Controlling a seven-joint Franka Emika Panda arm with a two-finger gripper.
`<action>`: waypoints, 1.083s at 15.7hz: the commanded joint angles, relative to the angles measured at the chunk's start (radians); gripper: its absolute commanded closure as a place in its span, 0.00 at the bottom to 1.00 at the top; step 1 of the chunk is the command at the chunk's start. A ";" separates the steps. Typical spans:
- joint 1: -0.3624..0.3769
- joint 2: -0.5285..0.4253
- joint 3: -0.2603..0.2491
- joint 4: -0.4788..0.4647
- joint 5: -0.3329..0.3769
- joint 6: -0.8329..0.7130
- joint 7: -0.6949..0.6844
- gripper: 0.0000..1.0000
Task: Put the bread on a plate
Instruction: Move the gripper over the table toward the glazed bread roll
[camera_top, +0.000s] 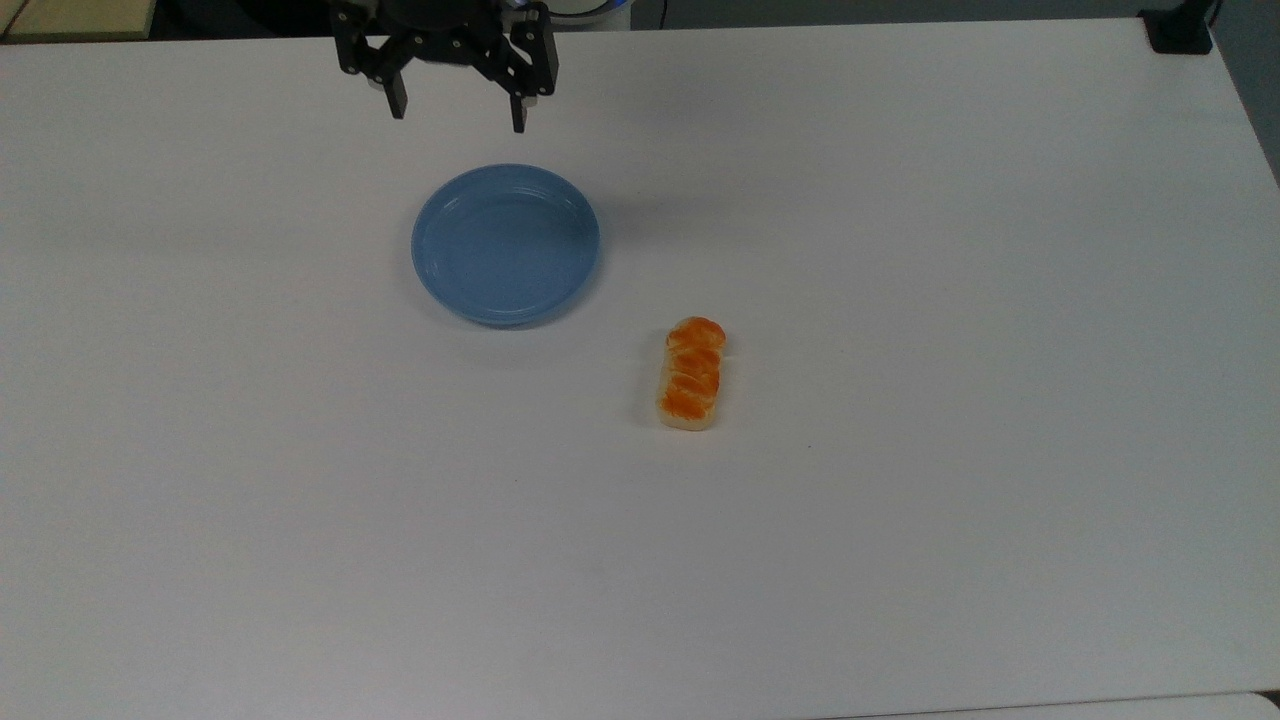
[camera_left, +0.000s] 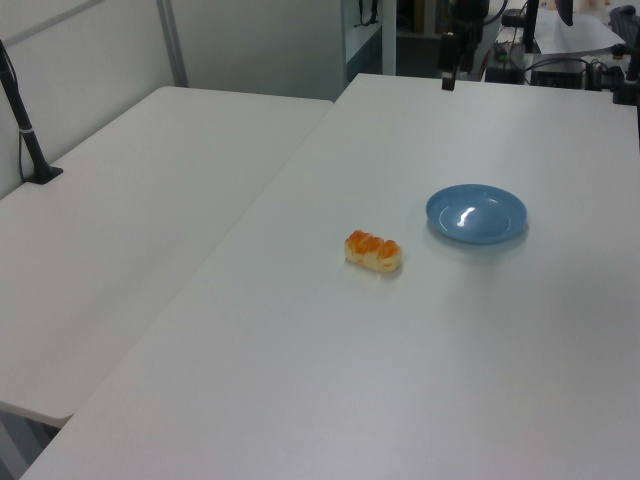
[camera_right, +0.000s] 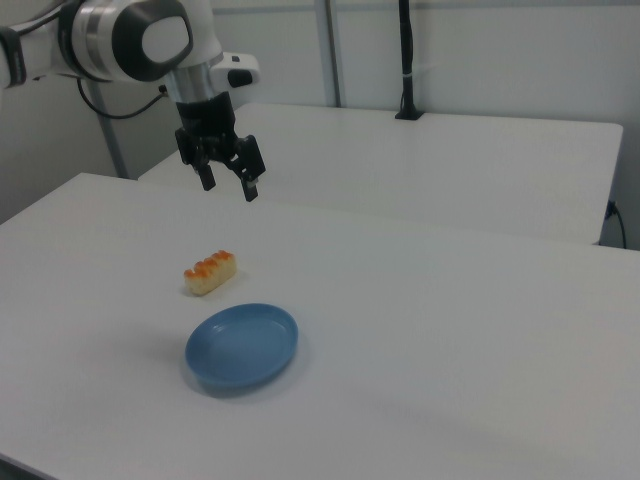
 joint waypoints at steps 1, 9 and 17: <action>0.013 -0.023 0.016 -0.081 0.038 0.090 0.039 0.01; 0.077 0.118 0.081 -0.103 0.036 0.227 0.185 0.00; 0.172 0.266 0.081 -0.067 -0.003 0.342 0.266 0.00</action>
